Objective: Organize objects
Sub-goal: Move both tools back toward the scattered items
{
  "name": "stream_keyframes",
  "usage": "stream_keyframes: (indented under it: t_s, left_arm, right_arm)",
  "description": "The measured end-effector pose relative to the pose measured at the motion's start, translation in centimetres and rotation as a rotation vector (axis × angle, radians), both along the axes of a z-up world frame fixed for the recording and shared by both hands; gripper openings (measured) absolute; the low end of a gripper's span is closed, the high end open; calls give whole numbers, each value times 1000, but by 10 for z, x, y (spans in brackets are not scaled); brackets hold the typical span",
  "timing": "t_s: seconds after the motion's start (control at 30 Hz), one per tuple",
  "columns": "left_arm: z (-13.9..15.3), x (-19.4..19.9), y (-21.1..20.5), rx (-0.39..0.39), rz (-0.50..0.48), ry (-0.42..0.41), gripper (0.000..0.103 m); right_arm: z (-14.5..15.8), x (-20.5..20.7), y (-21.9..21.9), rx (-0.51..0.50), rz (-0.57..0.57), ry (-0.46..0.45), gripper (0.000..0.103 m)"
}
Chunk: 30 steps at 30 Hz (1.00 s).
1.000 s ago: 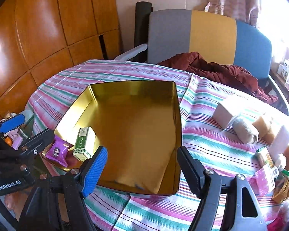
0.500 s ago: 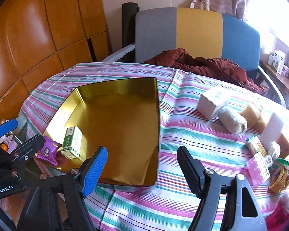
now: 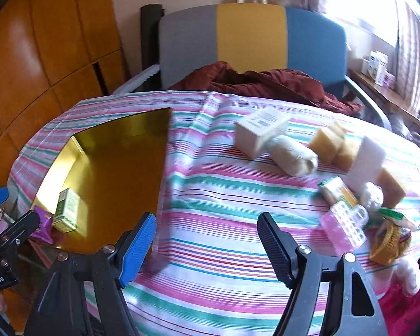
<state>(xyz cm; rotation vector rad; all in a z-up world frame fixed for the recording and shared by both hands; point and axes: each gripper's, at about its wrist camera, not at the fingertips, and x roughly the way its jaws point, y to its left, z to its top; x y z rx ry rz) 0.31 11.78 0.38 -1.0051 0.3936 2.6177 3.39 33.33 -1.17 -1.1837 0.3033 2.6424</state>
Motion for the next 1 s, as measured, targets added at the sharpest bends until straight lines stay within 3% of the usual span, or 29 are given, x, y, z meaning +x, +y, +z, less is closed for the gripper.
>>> stream_keyframes:
  t_s: [0.23,0.57,0.8,1.0]
  left_arm:
    - [-2,0,24,-10,-72,-14,99]
    - [-14,7,80,7,-264,-92,99]
    - [-20,16,123,-1,-400,-129,99]
    - [-26,25,160,-17,-504,-160,99]
  right_arm:
    - [2,19,46,3,-104,-20,76]
    - [17,78,143,16,-295,-101,76]
    - [21,143,226,-3,-478,-218,76]
    - [11,168,256,-71,-496,-308,76]
